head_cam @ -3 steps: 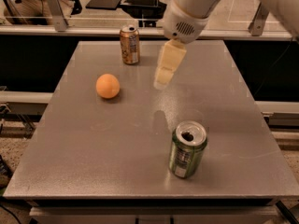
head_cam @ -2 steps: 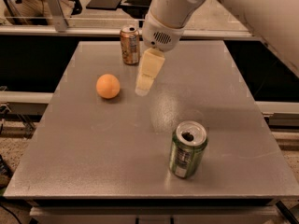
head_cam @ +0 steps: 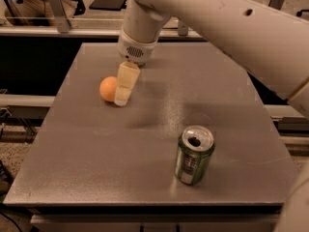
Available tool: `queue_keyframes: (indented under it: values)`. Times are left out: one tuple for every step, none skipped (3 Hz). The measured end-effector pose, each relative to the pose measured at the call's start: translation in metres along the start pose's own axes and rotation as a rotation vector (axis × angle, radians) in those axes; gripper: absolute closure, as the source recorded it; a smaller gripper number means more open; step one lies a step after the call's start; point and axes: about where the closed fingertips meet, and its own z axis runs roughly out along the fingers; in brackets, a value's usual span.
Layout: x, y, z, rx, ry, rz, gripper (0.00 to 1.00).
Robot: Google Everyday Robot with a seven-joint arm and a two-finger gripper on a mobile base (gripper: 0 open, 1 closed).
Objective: Move orange near green can
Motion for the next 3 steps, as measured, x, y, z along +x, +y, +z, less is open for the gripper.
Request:
queue_keyframes:
  values:
    - [-0.018, -0.006, 0.025, -0.020, 0.023, 0.001, 0.00]
    - [-0.029, -0.004, 0.038, -0.038, 0.052, -0.010, 0.00]
    - [-0.033, 0.002, 0.050, -0.048, 0.104, -0.024, 0.00]
